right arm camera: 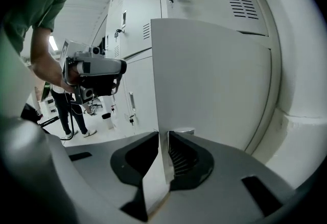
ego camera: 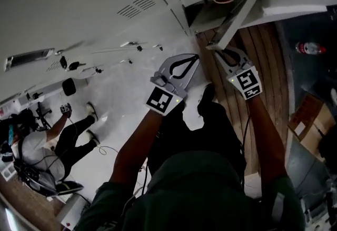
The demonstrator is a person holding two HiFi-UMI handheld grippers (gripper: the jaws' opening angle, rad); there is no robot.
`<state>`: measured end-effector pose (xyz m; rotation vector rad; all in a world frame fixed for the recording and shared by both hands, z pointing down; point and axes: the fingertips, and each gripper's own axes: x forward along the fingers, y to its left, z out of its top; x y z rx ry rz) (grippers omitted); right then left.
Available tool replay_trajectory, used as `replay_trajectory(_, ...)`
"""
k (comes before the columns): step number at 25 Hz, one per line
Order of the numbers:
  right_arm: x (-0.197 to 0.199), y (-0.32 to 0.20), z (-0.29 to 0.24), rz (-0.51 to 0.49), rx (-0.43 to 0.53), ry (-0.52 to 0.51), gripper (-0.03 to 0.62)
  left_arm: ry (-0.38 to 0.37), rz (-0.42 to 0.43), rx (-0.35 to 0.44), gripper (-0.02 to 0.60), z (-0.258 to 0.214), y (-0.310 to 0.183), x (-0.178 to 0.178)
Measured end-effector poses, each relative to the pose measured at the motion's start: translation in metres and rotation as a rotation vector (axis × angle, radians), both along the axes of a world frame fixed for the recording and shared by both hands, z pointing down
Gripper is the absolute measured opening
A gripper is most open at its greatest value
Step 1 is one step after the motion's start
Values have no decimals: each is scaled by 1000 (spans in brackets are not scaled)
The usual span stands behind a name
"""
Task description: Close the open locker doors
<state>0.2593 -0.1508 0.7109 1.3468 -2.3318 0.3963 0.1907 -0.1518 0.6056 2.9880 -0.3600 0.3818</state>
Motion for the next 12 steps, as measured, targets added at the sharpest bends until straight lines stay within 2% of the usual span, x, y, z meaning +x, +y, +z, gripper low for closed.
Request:
replay_trajectory(6, -24, -30, -5, -7, 3, 4, 58, -3, 31, 122, 2, -15, -16, -36)
replay_trajectory(12, -50, -74, -14, 4, 8, 29, 58, -2, -6, 144, 2, -30, -43, -81)
